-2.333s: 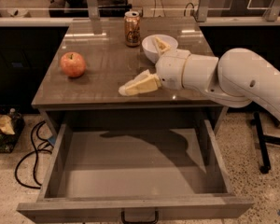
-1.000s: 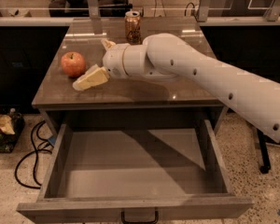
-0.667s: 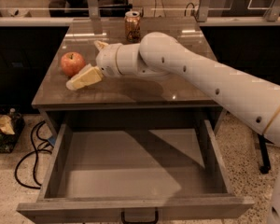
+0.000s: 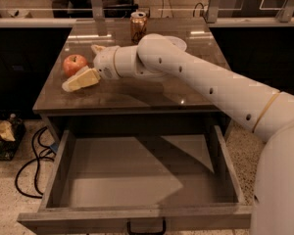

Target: Place apple into top drawer

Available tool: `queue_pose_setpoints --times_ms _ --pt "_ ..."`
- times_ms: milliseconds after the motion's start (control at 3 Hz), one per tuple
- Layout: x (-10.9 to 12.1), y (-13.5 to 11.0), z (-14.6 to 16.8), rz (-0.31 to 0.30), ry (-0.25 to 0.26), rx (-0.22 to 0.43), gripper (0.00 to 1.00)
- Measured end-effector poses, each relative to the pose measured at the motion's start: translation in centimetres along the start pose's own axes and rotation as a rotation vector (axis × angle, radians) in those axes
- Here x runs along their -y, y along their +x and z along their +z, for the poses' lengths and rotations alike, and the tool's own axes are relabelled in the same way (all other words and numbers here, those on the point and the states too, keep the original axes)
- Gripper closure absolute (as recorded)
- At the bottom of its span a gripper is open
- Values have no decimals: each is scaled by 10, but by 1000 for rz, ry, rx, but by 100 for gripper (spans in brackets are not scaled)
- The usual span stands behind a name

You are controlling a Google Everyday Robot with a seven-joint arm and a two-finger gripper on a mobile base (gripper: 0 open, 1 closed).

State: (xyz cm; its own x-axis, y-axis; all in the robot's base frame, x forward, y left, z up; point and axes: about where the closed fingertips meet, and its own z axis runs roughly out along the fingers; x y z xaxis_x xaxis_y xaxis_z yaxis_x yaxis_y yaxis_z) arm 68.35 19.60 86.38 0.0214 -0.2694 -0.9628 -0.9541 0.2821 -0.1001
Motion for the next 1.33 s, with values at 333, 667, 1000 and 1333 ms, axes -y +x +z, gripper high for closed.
queue_pose_setpoints --times_ms 333,667,1000,1333 --pt "-3 6 12 46 -10 -5 0" --pt "-3 12 23 74 -8 9 16" --pt "-4 12 24 74 -11 9 38" --pt "-6 11 27 74 -16 9 62"
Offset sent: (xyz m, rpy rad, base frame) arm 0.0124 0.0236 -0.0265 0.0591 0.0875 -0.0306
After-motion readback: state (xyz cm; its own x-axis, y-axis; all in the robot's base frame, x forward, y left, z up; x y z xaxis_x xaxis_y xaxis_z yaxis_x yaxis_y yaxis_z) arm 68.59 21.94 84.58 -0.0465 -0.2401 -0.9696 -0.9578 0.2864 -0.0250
